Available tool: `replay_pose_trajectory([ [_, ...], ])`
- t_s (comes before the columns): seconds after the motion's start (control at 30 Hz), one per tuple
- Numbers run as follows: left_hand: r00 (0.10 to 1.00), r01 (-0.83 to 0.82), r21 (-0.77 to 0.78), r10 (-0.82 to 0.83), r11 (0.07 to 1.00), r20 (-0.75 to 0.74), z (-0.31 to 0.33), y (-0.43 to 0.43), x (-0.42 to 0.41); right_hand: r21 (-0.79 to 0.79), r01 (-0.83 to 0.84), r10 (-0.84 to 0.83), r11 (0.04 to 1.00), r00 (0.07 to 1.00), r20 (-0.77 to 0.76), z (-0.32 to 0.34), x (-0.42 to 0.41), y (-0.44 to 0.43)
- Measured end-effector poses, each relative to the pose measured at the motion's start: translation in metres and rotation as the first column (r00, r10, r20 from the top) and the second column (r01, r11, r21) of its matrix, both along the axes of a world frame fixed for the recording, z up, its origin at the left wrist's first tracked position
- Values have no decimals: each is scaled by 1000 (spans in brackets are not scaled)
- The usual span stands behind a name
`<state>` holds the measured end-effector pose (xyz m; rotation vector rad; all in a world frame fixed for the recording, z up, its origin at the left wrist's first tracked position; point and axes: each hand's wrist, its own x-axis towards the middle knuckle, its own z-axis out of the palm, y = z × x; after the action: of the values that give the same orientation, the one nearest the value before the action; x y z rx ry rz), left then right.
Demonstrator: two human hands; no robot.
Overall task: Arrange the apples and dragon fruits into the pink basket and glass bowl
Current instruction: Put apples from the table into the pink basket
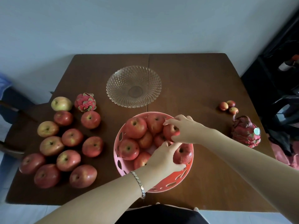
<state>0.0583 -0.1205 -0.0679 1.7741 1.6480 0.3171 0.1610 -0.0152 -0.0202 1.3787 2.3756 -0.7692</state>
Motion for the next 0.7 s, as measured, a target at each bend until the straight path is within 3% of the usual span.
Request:
replay_pose_trajectory([
  [0.1,1000,-2,-32,2,999,11,1,0,-1,98,3,-11,995,997,83,0,-8,3],
  [0.2,1000,12,-47,-12,999,5,2,1,-3,196,121,-153,973,976,158,-7,-14,-3],
  [0.3,1000,12,-44,-12,999,8,2,1,-2,259,250,-287,933,951,115,-13,-13,-9],
  [0.37,1000,0,-41,1,999,23,3,1,-2,207,311,-329,928,942,60,-14,-11,-8],
  [0.53,980,-139,-54,145,989,136,2,2,0,-142,358,-371,923,926,-72,-15,13,1],
  [0.7,961,-238,-114,251,965,118,6,2,1,-198,239,-278,951,940,-198,-22,29,11],
])
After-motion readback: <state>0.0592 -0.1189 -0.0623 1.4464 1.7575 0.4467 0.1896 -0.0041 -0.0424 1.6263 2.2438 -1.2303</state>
